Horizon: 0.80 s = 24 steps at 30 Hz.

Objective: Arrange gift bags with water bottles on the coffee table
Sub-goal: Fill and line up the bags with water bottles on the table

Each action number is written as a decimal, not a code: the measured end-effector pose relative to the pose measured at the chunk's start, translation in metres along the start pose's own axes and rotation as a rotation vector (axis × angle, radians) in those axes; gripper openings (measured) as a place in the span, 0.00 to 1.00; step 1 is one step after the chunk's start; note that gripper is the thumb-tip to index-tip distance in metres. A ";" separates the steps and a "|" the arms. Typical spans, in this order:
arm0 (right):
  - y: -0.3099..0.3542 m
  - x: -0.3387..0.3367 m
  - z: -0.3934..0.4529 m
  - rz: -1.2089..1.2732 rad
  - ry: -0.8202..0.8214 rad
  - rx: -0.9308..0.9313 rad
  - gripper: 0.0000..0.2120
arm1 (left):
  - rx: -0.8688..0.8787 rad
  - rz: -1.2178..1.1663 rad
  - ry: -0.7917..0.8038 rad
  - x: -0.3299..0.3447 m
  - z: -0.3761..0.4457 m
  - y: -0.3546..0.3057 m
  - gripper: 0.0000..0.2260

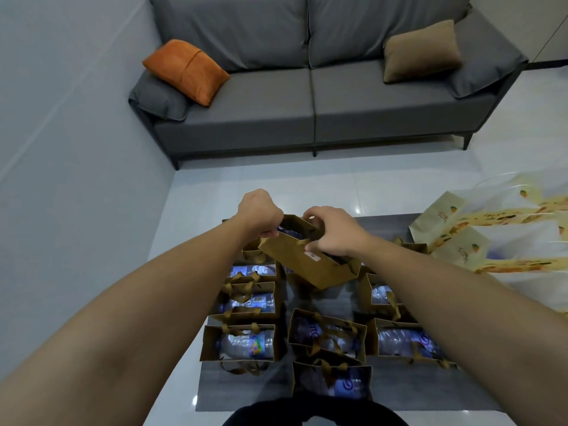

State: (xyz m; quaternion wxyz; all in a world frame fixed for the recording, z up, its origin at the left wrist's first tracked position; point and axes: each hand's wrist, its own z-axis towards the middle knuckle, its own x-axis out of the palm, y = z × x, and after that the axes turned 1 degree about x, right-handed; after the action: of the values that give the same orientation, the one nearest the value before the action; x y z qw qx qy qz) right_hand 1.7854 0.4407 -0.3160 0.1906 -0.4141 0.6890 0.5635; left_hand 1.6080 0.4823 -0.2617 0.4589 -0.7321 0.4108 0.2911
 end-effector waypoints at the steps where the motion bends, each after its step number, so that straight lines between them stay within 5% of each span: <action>1: -0.001 0.001 -0.003 -0.018 -0.052 0.009 0.27 | 0.006 0.001 0.001 0.000 0.002 0.001 0.09; 7: -0.017 0.008 -0.016 0.080 -0.091 0.130 0.18 | 0.018 0.008 -0.009 0.002 0.007 0.000 0.09; 13: -0.023 0.012 -0.016 0.245 0.134 0.261 0.10 | 0.022 0.045 -0.007 0.004 0.006 0.000 0.09; 17: -0.014 0.020 -0.016 0.256 0.298 0.265 0.35 | -0.013 0.043 0.004 0.010 0.007 0.008 0.12; 18: -0.011 0.024 -0.016 0.274 0.333 0.273 0.34 | -0.019 0.033 0.001 0.011 0.008 0.010 0.12; 22: -0.008 0.031 -0.011 0.277 0.291 0.262 0.07 | -0.029 -0.009 0.010 0.012 0.013 0.016 0.11; 24: -0.007 0.026 -0.012 0.271 0.257 0.266 0.04 | -0.029 -0.033 0.020 0.013 0.014 0.018 0.10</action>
State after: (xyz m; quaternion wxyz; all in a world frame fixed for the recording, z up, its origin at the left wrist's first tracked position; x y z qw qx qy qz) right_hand 1.7783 0.4206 -0.3360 0.0769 -0.3574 0.8250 0.4309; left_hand 1.5983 0.4866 -0.2862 0.4487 -0.7484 0.3989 0.2819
